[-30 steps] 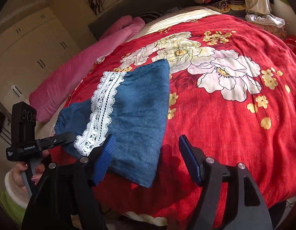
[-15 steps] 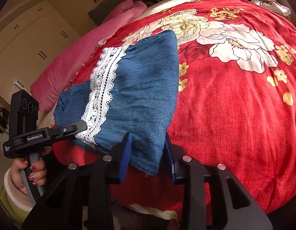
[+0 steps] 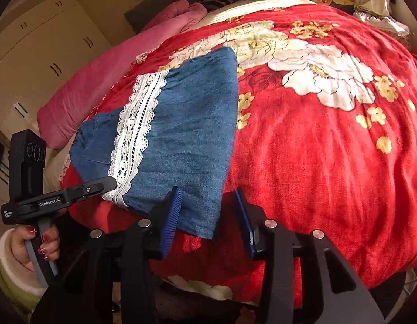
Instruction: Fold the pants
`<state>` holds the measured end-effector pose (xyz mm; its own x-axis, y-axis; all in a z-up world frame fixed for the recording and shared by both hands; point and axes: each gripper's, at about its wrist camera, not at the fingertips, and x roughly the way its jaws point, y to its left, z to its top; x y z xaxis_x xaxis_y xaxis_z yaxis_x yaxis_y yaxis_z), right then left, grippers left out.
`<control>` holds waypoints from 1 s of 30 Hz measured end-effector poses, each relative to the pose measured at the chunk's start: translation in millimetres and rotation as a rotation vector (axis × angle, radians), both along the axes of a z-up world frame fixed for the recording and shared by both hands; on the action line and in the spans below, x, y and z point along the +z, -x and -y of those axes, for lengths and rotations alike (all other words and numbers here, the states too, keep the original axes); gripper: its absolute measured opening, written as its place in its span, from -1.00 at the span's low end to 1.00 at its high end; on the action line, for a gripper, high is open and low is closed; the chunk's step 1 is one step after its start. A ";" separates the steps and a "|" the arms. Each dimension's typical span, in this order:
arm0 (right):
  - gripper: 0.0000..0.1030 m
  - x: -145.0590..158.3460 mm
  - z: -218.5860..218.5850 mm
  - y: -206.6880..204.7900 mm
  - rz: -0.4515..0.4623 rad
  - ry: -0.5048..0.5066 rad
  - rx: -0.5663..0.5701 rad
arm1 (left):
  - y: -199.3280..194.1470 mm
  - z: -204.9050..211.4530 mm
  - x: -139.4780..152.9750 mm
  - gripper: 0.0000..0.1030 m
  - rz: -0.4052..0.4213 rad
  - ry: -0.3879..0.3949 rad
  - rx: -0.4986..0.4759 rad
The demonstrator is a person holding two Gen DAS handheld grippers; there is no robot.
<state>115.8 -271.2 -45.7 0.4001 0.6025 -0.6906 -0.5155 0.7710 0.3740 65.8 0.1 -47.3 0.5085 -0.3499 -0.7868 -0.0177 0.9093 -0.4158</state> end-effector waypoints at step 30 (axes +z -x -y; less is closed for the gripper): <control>-0.12 15.6 -153.9 -93.5 0.043 0.158 0.139 | 0.8 -2.3 10.9 -0.26 0.072 -0.134 0.003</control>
